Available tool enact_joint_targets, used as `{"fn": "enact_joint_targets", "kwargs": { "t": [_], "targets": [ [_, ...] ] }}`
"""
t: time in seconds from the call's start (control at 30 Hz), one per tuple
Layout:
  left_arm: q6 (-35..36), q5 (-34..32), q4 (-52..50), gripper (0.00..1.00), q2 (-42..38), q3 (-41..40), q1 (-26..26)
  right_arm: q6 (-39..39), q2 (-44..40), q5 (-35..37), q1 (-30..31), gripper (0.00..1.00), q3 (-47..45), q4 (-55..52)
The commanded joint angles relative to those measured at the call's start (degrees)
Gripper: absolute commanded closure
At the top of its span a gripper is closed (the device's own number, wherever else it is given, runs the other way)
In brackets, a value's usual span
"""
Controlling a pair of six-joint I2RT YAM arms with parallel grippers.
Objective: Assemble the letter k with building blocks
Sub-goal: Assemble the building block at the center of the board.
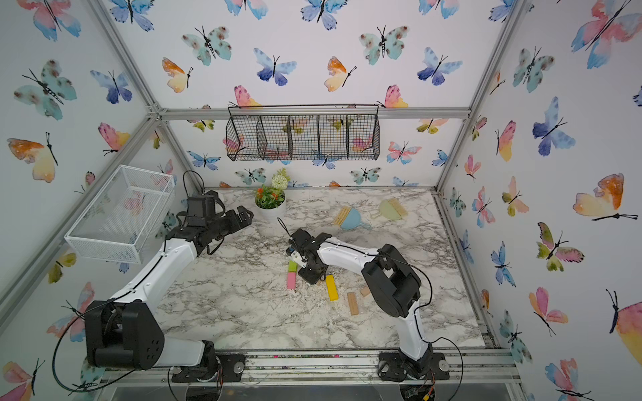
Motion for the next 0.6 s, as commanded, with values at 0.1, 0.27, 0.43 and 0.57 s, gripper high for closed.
{"fn": "enact_joint_targets", "kwargs": {
  "t": [0.1,0.27,0.43,0.57],
  "targets": [
    [0.5,0.4,-0.7,0.00,0.3,1.1,0.2,0.6,2.9,0.1,0.7,0.98,2.7,-2.2],
    [0.7,0.5,-0.8,0.00,0.2,1.1,0.2,0.7,4.2,-0.2,0.7,0.98,3.8,-2.9],
    [0.7,0.4,-0.7,0.00,0.2,1.1,0.2,1.1,5.5,-0.3,0.8,0.98,4.4,-3.4],
    [0.7,0.4,-0.8,0.00,0.3,1.1,0.2,1.2,6.2,-0.8,0.8,0.98,4.8,-3.7]
  ]
}}
